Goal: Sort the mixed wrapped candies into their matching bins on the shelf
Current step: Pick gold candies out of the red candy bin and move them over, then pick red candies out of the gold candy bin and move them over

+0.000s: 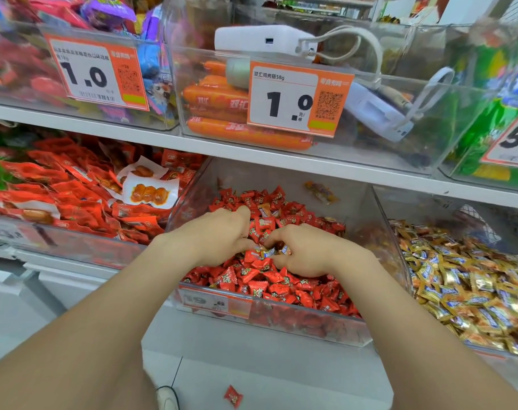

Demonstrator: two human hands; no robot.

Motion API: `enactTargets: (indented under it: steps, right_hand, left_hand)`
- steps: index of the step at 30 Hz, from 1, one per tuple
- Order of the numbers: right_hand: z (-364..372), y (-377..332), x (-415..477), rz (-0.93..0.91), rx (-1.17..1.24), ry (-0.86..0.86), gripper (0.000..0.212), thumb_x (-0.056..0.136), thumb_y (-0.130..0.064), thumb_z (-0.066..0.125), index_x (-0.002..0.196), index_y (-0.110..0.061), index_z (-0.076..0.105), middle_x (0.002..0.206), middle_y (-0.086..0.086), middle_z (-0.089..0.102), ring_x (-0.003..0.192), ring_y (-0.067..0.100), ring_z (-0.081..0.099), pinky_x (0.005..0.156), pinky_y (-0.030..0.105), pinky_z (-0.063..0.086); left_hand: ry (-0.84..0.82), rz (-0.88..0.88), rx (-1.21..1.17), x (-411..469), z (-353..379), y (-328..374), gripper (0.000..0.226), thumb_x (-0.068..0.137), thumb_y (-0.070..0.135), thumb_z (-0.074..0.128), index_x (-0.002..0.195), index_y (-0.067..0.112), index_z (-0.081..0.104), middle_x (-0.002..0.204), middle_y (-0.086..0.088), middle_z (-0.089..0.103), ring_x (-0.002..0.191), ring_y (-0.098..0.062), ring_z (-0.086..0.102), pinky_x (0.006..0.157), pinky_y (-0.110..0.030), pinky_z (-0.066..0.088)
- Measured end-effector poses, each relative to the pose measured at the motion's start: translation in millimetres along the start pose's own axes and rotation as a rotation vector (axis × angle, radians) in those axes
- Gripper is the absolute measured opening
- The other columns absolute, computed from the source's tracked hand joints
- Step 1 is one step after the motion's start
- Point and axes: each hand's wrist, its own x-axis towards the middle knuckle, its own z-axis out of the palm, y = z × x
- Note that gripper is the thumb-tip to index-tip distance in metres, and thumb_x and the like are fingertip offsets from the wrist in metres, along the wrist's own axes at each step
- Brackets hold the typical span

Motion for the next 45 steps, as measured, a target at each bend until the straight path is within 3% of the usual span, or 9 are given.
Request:
enactTargets:
  steps: [2, 7, 12, 17, 23, 30, 36, 41, 45]
  right_hand:
    - [1.6, -2.1, 2.2, 0.006, -0.007, 0.034, 0.037, 0.099, -0.042, 0.066, 0.135, -0.036, 0.064, 0.094, -0.014, 0.059, 0.114, 0.024, 0.063, 0.094, 0.040, 0.053]
    - [4.0, -4.0, 10.0, 0.031, -0.030, -0.011, 0.052, 0.097, -0.048, 0.066, 0.147, -0.038, 0.055, 0.147, 0.003, 0.059, 0.131, 0.029, 0.057, 0.105, 0.048, 0.051]
    - [6.2, 2.8, 7.7, 0.026, 0.059, 0.124, 0.024, 0.094, -0.050, 0.069, 0.105, -0.028, 0.068, 0.108, -0.003, 0.070, 0.102, 0.024, 0.066, 0.087, 0.040, 0.056]
    - [-7.2, 10.2, -8.0, 0.063, 0.353, 0.261, 0.021, 0.097, -0.047, 0.062, 0.096, -0.026, 0.064, 0.080, -0.004, 0.070, 0.071, 0.019, 0.064, 0.064, 0.034, 0.049]
    - [-13.0, 10.6, -28.0, 0.131, 0.377, 0.395, 0.037, 0.095, -0.043, 0.050, 0.082, -0.010, 0.059, 0.066, 0.006, 0.062, 0.064, 0.022, 0.054, 0.067, 0.038, 0.052]
    - [-13.5, 1.8, -60.2, 0.028, 0.429, 0.540, 0.043, 0.101, -0.043, 0.054, 0.072, -0.012, 0.045, 0.052, -0.006, 0.044, 0.049, 0.013, 0.037, 0.050, 0.034, 0.033]
    - [-30.8, 35.0, -136.1, 0.166, 1.047, 0.536, 0.037, 0.102, -0.035, 0.060, 0.071, -0.015, 0.054, 0.060, 0.007, 0.052, 0.049, 0.021, 0.036, 0.048, 0.027, 0.026]
    - [-17.0, 135.7, -169.1, 0.582, 0.430, 0.895, 0.026, 0.095, -0.038, 0.062, 0.094, -0.011, 0.060, 0.076, 0.011, 0.066, 0.071, 0.028, 0.053, 0.063, 0.039, 0.038]
    - [8.3, 194.3, -181.7, 0.505, 0.100, 0.504, 0.059, 0.092, -0.061, 0.064, 0.142, -0.031, 0.053, 0.127, 0.009, 0.052, 0.118, 0.034, 0.052, 0.096, 0.041, 0.044]
  left_hand:
    - [-0.022, 0.049, -0.037, 2.8, 3.0, 0.1, 0.011, 0.107, 0.030, 0.056, 0.109, 0.025, 0.046, 0.079, 0.000, 0.056, 0.066, -0.014, 0.050, 0.063, -0.036, 0.042]
    - [-0.172, 0.045, 0.073, 7.4, 7.9, -3.7, 0.038, 0.108, 0.017, 0.049, 0.142, 0.033, 0.049, 0.115, 0.005, 0.054, 0.106, -0.018, 0.052, 0.093, -0.036, 0.045]
    - [-0.301, 0.014, 0.119, 8.2, 6.4, -2.4, 0.054, 0.108, 0.018, 0.050, 0.158, 0.034, 0.038, 0.120, 0.002, 0.040, 0.107, -0.018, 0.051, 0.099, -0.038, 0.047]
    - [-0.229, 0.016, 0.155, 14.8, 9.2, 2.9, 0.037, 0.104, 0.014, 0.055, 0.140, 0.022, 0.049, 0.117, -0.001, 0.049, 0.106, -0.023, 0.052, 0.090, -0.035, 0.046]
    - [-0.145, 0.001, 0.145, 9.1, 5.6, 7.3, 0.003, 0.109, 0.018, 0.047, 0.106, 0.017, 0.048, 0.099, -0.003, 0.049, 0.097, -0.025, 0.052, 0.082, -0.039, 0.046]
    - [0.246, 0.037, -0.248, -26.6, -9.4, 16.8, 0.016, 0.106, 0.043, 0.055, 0.105, 0.028, 0.060, 0.080, 0.002, 0.066, 0.063, -0.010, 0.057, 0.057, -0.027, 0.037]
    - [0.325, 0.114, -0.550, -44.1, 10.3, 62.6, 0.019, 0.101, 0.046, 0.064, 0.095, 0.028, 0.066, 0.061, 0.016, 0.057, 0.049, -0.002, 0.045, 0.055, -0.025, 0.035]
    - [0.221, 0.191, -0.696, -44.5, 20.2, 131.5, 0.018, 0.100, 0.051, 0.061, 0.096, 0.033, 0.065, 0.057, 0.006, 0.056, 0.051, -0.015, 0.045, 0.055, -0.030, 0.039]
    - [0.231, 0.365, -0.595, -34.3, 29.1, 206.4, 0.018, 0.101, 0.050, 0.061, 0.102, 0.033, 0.066, 0.071, 0.006, 0.067, 0.054, -0.011, 0.053, 0.061, -0.033, 0.045]
